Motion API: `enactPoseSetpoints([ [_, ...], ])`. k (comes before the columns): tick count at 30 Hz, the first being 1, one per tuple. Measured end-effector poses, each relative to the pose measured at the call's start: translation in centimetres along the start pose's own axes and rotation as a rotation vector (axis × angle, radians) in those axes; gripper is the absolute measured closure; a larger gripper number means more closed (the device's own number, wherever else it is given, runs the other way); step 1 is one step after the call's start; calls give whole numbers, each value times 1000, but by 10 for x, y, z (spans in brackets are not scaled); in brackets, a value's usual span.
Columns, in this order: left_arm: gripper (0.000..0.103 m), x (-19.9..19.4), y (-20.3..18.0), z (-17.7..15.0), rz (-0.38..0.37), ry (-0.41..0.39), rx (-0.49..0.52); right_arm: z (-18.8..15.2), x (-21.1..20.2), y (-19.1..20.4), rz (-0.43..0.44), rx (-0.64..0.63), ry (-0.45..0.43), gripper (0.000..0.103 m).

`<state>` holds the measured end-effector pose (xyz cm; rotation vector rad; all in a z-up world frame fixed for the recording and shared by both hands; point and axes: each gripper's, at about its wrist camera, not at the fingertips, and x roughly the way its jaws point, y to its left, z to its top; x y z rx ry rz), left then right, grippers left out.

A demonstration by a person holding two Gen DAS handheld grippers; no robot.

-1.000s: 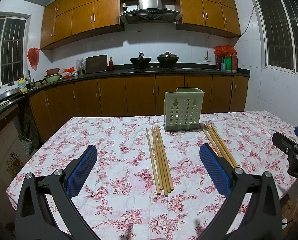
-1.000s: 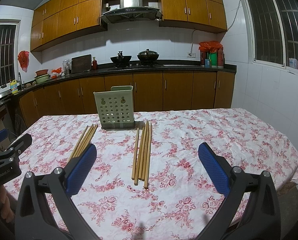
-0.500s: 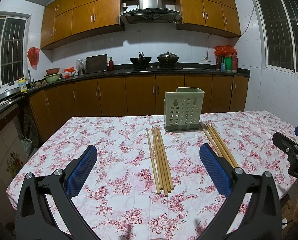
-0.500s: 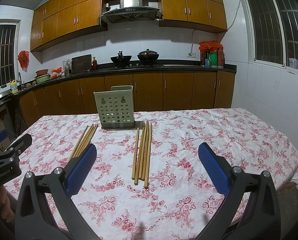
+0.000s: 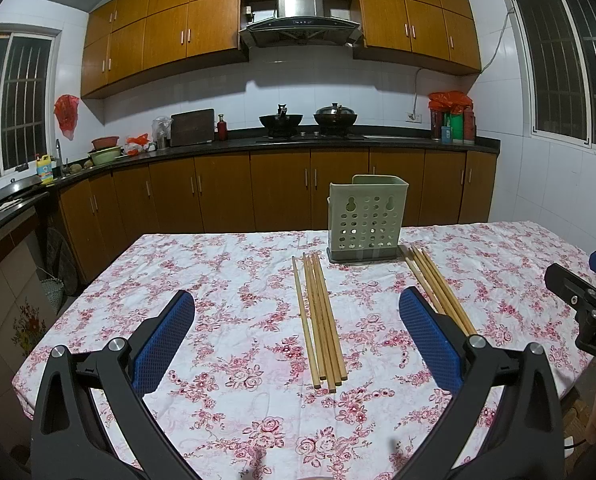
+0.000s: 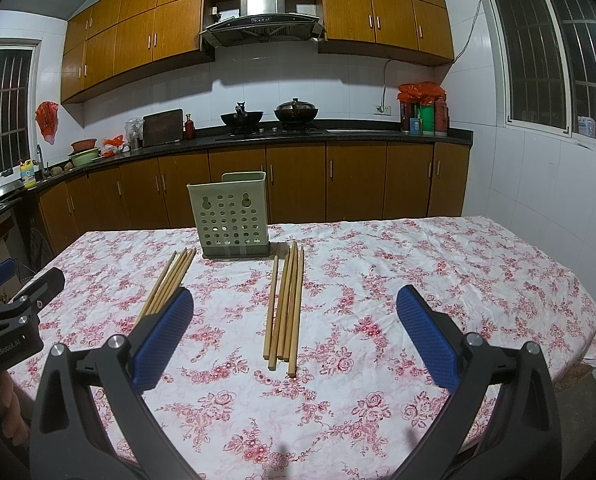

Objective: Organize utensils

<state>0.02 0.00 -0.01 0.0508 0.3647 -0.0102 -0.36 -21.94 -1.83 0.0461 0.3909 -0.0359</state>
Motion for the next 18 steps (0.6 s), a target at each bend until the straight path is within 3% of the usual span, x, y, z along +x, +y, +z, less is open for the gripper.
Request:
enactPoseSetpoints([
  [13,2,0,-4,-1,10,6,5,-3,2,2,12,3,12,4],
  [18,2,15,-3,-7,12,82,5,-7,20,-10,6,43,77,4],
])
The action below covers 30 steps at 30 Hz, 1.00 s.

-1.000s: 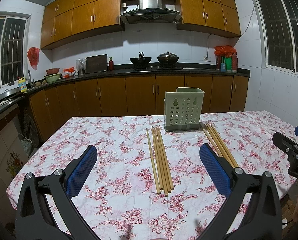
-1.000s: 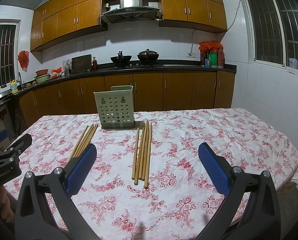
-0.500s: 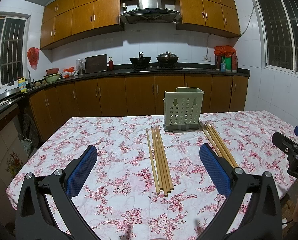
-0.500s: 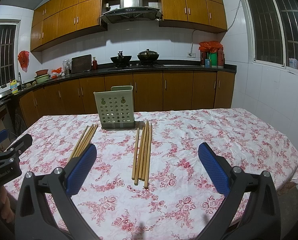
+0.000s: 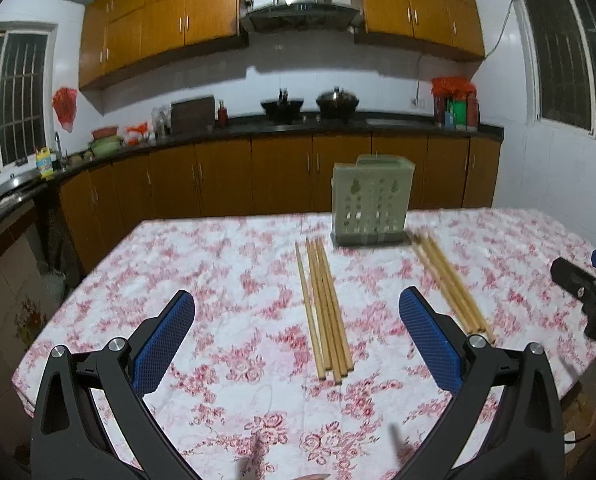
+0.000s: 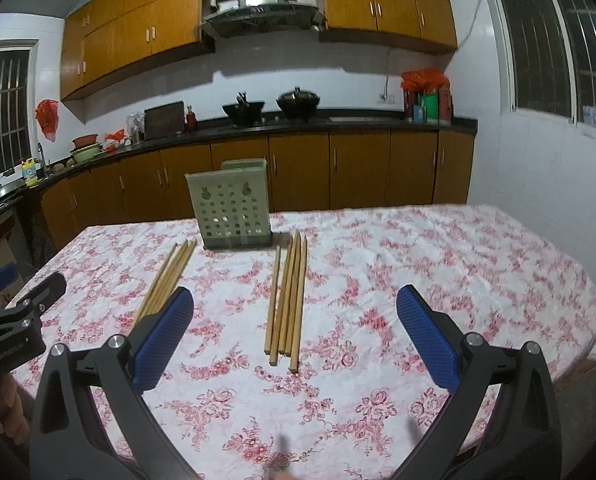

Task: Organize utensils
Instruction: 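Lower the right tool onto a wooden chopstick and close it while the left tool grasps another chopstick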

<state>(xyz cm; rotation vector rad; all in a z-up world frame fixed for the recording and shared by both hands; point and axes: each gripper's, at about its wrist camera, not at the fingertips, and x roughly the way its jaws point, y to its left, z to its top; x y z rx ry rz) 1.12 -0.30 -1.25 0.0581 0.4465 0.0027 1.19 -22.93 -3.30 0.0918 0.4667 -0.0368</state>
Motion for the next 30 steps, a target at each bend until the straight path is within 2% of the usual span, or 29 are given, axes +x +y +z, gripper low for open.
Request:
enactPoseSetpoints([
  [4,2,27,9,-5,24,102,-20,-3,31,-16,-4,63,113,5],
  [7,3,46,23,-6,42,171,-57,-6,65,-27,5,104,238,23],
  [8,5,52,26,-6,49,187,-65,-6,75,-30,10,114,271,35],
  [9,11,57,29,-5,54,201,-69,-6,82,-32,17,123,296,47],
  [10,17,64,31,-4,59,219,-72,-7,94,-35,29,141,334,52],
  [12,27,75,36,-4,57,252,-80,-6,113,-39,59,172,383,71],
  [15,39,91,38,-4,41,296,-94,-3,137,-35,88,177,430,82],
  [19,47,106,37,-6,30,329,-94,2,158,-28,114,159,463,85],
  [25,48,120,32,-6,1,358,-92,-3,181,-21,123,130,526,89],
  [30,53,130,28,-7,-38,382,-98,-4,184,-22,110,107,515,94],
])
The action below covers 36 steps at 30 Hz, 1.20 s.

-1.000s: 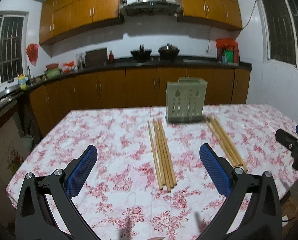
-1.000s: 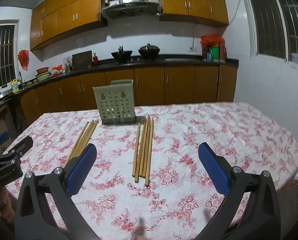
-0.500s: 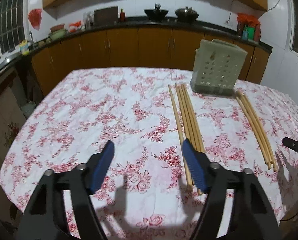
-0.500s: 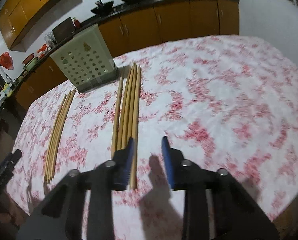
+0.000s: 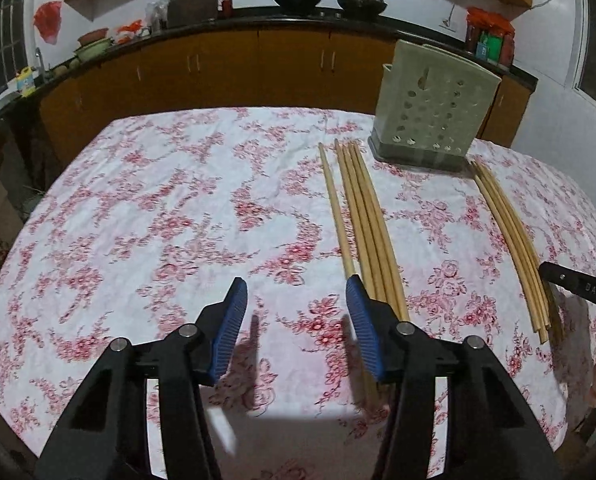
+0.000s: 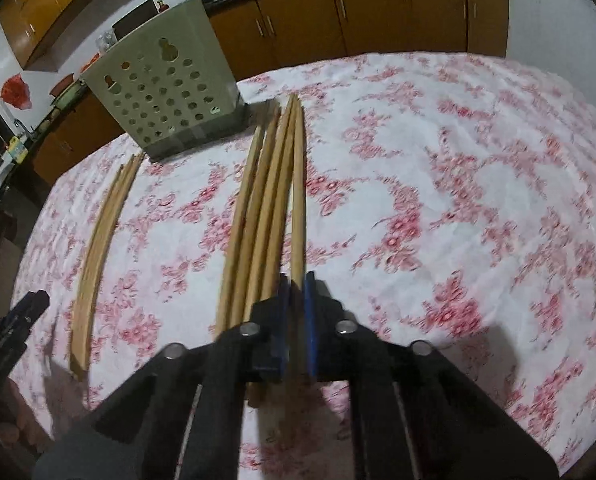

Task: Organize utensils
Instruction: 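Lower the right tool onto a wooden chopstick and close it while the left tool grasps another chopstick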

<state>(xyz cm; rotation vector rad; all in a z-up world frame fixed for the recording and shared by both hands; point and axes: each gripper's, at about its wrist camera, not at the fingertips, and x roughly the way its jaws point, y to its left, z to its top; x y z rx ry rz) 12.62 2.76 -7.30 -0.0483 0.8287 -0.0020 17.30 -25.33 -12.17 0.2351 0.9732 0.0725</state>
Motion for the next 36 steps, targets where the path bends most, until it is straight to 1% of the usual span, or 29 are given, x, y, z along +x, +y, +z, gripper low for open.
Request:
enactPoseSetpoints([
  [4,63,8,-4,1,-35,24,6,3,0,-6,-46,9,-19,95],
  [7,71,15,-8,1,-65,46,14,4,-1,-12,-40,20,-22,95],
  [9,75,19,-9,0,-79,60,19,4,0,-12,-42,14,-24,95],
  [15,75,25,-16,-1,-103,77,48,4,-1,-11,-51,3,-31,95],
  [19,83,31,-20,-3,-78,94,74,2,-1,-9,-56,-10,-35,95],
  [23,86,33,-20,0,-67,98,75,-1,-2,-6,-67,-35,-45,93],
  [25,93,35,-19,2,-51,96,82,-2,-2,-4,-75,-54,-49,93],
  [26,95,37,-19,4,-43,95,85,-1,-1,-3,-78,-63,-49,93],
  [29,95,45,-12,12,-25,92,74,4,2,-4,-77,-71,-47,95],
  [32,95,53,-1,22,-6,85,49,14,6,-10,-95,-62,-60,95],
  [36,95,53,6,24,-8,69,51,21,9,-19,-109,-40,-89,95],
])
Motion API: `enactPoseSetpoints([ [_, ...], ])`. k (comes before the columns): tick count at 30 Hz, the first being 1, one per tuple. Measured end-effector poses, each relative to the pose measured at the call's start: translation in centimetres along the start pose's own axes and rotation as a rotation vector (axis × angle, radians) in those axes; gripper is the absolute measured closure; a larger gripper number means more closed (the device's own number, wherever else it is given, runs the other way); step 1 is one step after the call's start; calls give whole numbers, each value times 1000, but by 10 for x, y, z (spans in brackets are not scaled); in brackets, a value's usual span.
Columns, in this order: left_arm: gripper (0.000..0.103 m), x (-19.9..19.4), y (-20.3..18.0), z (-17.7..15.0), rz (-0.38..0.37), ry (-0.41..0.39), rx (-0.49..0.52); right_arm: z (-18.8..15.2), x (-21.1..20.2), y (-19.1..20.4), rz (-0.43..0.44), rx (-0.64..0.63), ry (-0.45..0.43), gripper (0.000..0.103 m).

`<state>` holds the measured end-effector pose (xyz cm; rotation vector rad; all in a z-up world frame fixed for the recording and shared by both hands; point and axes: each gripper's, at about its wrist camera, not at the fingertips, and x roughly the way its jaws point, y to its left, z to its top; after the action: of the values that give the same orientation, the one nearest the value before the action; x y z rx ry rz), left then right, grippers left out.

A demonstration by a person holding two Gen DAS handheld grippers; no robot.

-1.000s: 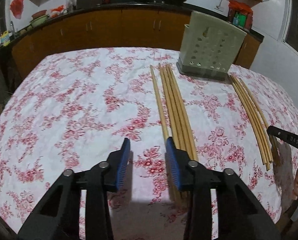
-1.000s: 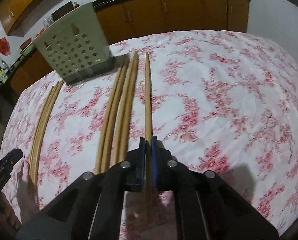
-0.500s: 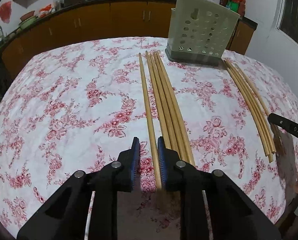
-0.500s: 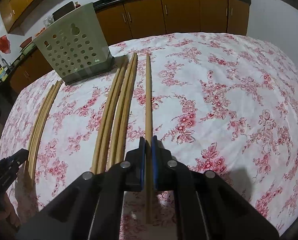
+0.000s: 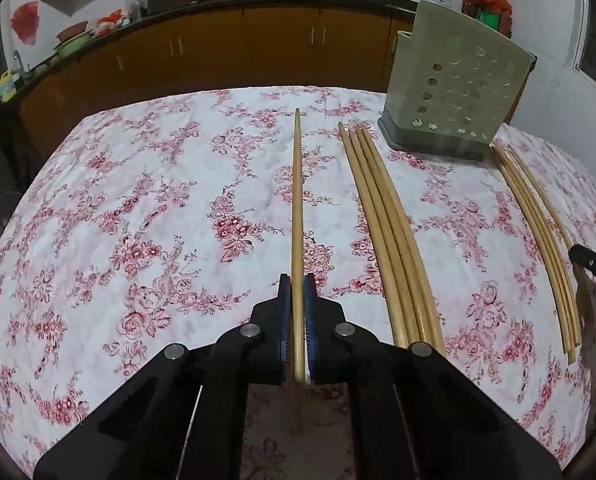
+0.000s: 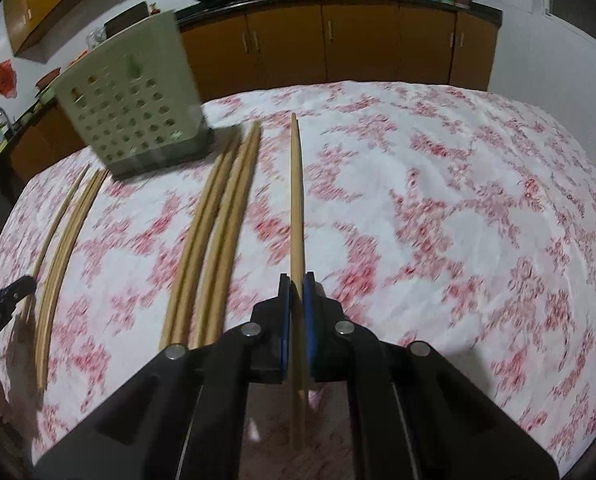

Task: Organize utensils
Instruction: 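Lower the right tool onto a wooden chopstick and close it while the left tool grasps another chopstick, then lift both held chopsticks upright and carry them over the green holder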

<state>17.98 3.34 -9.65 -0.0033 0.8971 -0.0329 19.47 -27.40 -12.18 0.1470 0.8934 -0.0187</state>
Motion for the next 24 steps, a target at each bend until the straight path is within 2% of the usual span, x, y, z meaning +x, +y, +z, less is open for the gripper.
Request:
enactPoseSetpoints([
  [4,95,-2,-2,-3,5,-12,12,-4,0,1,-9,-20,-35,95],
  [18,96,-7,-2,-10,7,-7,19,-8,-9,0,-6,-25,-26,95],
  [20,96,-9,-1,-9,-7,-1,16,-4,-20,-2,7,-17,-53,95],
  [24,96,-34,4,5,-17,-76,9,14,-55,-4,25,-13,-156,95],
])
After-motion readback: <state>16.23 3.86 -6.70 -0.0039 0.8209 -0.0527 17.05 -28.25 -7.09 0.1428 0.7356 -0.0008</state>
